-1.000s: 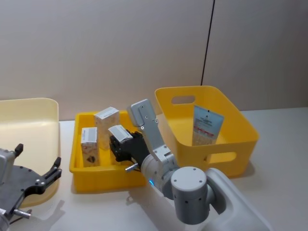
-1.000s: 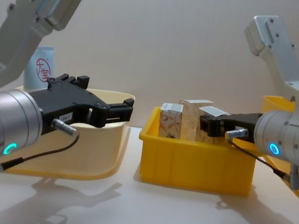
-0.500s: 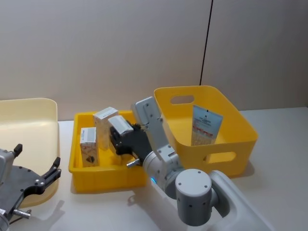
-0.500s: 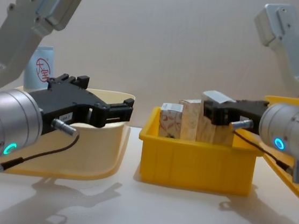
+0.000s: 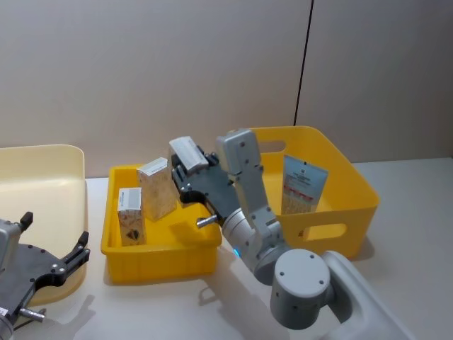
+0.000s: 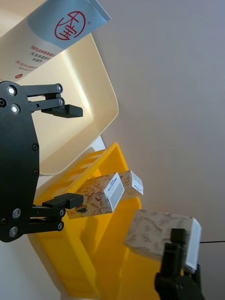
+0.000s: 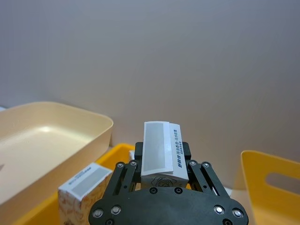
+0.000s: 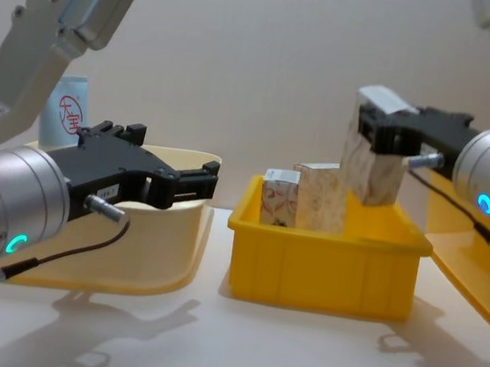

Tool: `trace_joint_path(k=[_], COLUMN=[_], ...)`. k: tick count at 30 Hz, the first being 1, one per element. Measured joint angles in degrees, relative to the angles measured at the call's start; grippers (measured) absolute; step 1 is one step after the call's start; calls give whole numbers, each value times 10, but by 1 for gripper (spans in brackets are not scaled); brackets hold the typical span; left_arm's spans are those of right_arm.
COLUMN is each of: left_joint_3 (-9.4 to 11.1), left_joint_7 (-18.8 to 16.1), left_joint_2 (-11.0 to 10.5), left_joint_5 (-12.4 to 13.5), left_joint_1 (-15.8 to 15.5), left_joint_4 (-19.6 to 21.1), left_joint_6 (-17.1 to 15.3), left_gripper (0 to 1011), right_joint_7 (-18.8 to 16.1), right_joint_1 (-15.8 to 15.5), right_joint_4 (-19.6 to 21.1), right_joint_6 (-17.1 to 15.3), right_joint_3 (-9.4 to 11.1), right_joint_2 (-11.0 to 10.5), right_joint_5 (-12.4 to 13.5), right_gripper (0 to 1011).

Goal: Bimanual collaborative sorting of washing and personal care products

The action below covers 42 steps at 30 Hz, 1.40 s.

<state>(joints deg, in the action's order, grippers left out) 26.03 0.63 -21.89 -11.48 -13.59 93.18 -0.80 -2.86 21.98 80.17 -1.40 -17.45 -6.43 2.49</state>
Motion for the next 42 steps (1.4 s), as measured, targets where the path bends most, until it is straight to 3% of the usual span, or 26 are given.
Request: trace_joint_path(k=[9, 21, 42], left_joint_3=[0, 0, 0], left_joint_7=[0, 0, 0], left_joint_2=[0, 0, 0], left_joint_5=[0, 0, 0], left_joint_1=[0, 0, 0], left_joint_4=[0, 0, 0], left_joint_6=[0, 0, 0], left_gripper=[1003, 1003, 1003], right_joint_7=[14, 40, 132], right_joint_1=[-16, -36, -64], right_joint_4=[41, 80, 128], right_joint_6=[37, 52, 57], right_joint_3=[19, 40, 93], right_joint_2=[-4, -7, -15], right_joint_5=[-6, -23, -102], right_gripper=[418, 418, 418])
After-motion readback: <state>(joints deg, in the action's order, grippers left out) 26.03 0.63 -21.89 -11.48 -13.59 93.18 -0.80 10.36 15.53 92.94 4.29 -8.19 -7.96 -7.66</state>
